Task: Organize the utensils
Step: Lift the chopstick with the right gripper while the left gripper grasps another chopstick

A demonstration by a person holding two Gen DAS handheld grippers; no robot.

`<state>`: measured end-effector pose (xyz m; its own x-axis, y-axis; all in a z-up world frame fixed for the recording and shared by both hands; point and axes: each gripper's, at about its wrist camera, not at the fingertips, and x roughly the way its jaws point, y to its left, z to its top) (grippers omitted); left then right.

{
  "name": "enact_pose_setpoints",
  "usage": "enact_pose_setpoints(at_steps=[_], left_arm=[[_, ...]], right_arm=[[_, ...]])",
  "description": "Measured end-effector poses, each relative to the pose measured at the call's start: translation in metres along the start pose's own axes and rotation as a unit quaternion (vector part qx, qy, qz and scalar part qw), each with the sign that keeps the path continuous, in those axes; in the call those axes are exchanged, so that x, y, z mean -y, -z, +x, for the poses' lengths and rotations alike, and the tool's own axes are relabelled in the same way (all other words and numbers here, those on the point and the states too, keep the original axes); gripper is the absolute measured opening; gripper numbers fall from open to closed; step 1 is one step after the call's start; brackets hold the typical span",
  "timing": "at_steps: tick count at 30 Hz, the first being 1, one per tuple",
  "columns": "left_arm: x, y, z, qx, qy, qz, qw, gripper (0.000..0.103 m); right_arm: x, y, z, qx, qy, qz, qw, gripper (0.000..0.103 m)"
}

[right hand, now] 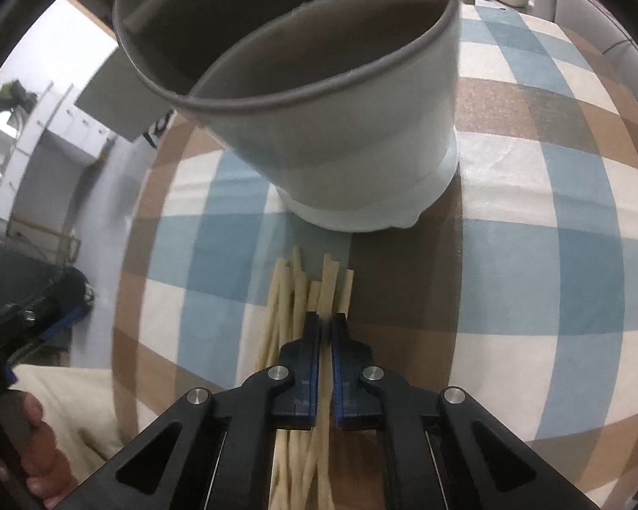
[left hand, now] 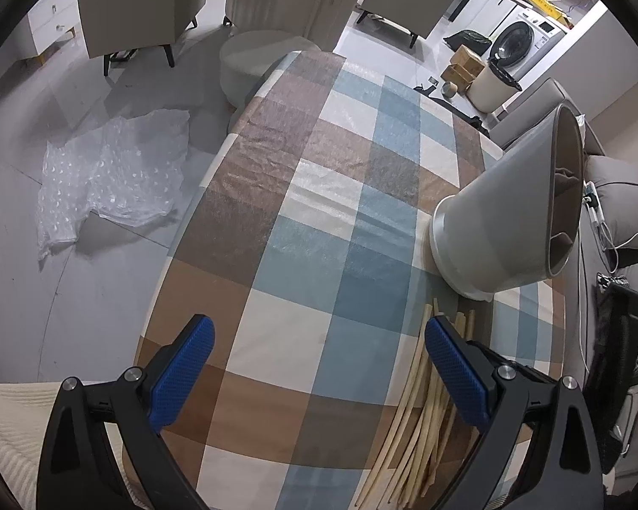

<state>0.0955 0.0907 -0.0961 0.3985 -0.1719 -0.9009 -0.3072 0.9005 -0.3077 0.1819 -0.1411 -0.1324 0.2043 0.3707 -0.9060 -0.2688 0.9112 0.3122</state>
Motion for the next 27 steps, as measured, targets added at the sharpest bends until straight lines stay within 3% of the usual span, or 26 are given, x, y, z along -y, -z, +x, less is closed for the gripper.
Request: enact_pose_setpoints(at_steps=[10, 15, 17, 20, 27], left_arm=[[0.012, 0.009, 0.007, -0.014, -0.027, 0.033, 0.9990, 0.097], [0.032, 0.024, 0.023, -0.058, -0.021, 0.080, 0.9949, 0.097], [0.042, 0.032, 0.030, -0.075, -0.024, 0.106, 0.9912, 0.097], [0.053, 0.043, 0.040, -0.082, -0.060, 0.145, 0.9841, 0.097], [0.058, 0.053, 0.059, -0.102, -0.097, 0.164, 0.9764, 0.097]], right_arm=[[0.034, 0.016, -0.038, 0.047, -0.040, 0.054, 0.997, 0.004], [0.054, 0.023, -0.060, 0.079, -0.074, 0.092, 0.990, 0.004], [0.067, 0.029, -0.069, 0.094, -0.088, 0.115, 0.985, 0.004], [0.080, 0.036, -0.076, 0.112, -0.110, 0.154, 0.976, 0.004], [0.110, 0.052, -0.087, 0.159, -0.129, 0.224, 0.953, 0.004]])
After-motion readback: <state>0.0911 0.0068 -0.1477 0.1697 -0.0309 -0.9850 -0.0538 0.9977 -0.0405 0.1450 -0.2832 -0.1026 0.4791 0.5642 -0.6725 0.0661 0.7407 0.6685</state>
